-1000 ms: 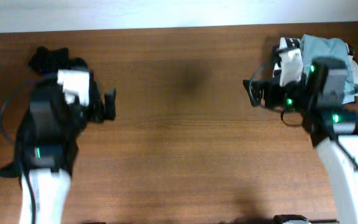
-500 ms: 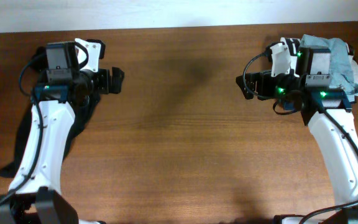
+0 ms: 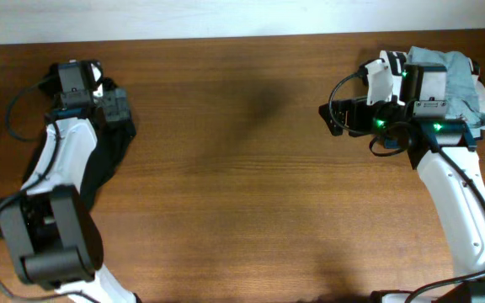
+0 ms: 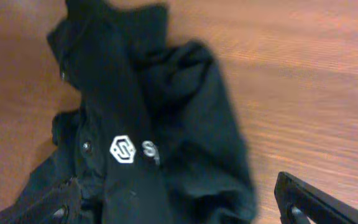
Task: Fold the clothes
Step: 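Reach the left gripper to the crumpled black shirt and grasp it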
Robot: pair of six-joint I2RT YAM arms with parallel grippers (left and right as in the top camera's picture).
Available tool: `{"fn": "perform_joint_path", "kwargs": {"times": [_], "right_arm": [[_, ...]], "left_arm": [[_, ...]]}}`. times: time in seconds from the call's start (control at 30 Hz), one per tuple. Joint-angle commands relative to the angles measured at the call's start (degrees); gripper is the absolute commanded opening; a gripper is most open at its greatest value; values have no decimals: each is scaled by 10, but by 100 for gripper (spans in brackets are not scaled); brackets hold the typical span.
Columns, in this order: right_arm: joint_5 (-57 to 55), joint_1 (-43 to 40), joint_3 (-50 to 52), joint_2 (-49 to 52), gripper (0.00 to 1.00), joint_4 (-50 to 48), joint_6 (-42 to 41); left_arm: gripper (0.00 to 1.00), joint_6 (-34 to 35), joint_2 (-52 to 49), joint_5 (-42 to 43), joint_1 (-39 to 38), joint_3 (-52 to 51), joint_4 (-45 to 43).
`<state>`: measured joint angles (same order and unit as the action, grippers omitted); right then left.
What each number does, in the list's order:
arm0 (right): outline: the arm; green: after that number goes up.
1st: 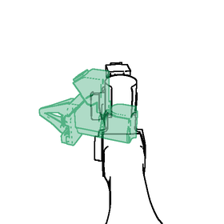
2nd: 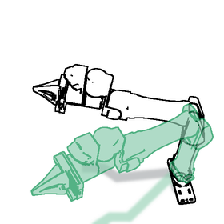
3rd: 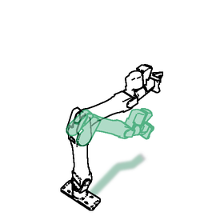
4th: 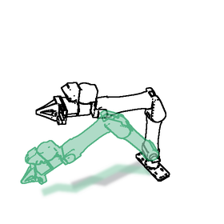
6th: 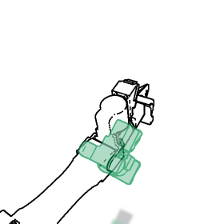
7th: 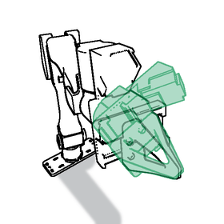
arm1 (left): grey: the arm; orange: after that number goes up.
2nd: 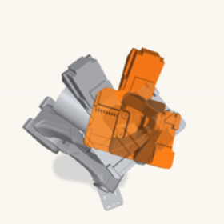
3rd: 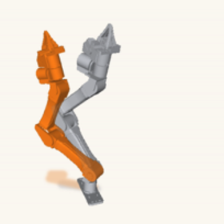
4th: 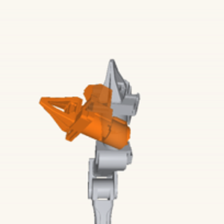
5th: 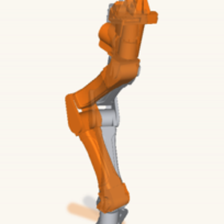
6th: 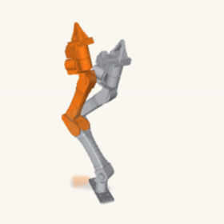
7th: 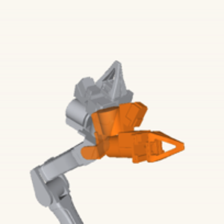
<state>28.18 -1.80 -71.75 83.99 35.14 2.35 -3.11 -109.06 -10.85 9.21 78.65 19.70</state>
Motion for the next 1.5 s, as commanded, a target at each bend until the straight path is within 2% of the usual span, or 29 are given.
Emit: {"fn": "perform_joint_path", "kwargs": {"times": [0.0,0.07,0.2,0.3,0.47,0.53,0.6,0.67,0.8,1.0,1.13,1.2,1.47], "right_arm": [[7,3,-8,4,99,0,-3],[7,3,-8,7,99,1,-3],[7,3,-8,16,99,1,-3],[7,3,-8,24,99,2,-3],[7,3,-8,40,99,8,-3],[7,3,-8,44,99,9,-3],[7,3,-8,46,99,8,-3],[5,3,-8,46,99,5,-3],[7,3,-8,46,99,-8,-3],[17,3,-8,46,99,-19,-3],[17,3,-8,46,100,-20,-5],[19,1,-9,46,100,-19,-33],[128,-56,-17,44,99,-10,-48]], "left_arm": [[96,10,-31,-21,14,9,-13],[90,10,-44,-21,19,9,-19],[63,10,-64,-21,25,9,-33],[58,10,-80,-21,25,9,-45],[57,10,-110,-21,25,9,-66],[42,10,-118,-21,25,9,-71],[13,10,-120,-21,25,9,-70],[1,10,-116,-21,24,9,-70],[1,26,-88,-21,17,21,-50],[1,40,12,-3,-27,71,13],[1,40,81,8,-80,90,30],[1,40,113,10,-111,90,29],[1,40,187,7,-221,90,29]]}}
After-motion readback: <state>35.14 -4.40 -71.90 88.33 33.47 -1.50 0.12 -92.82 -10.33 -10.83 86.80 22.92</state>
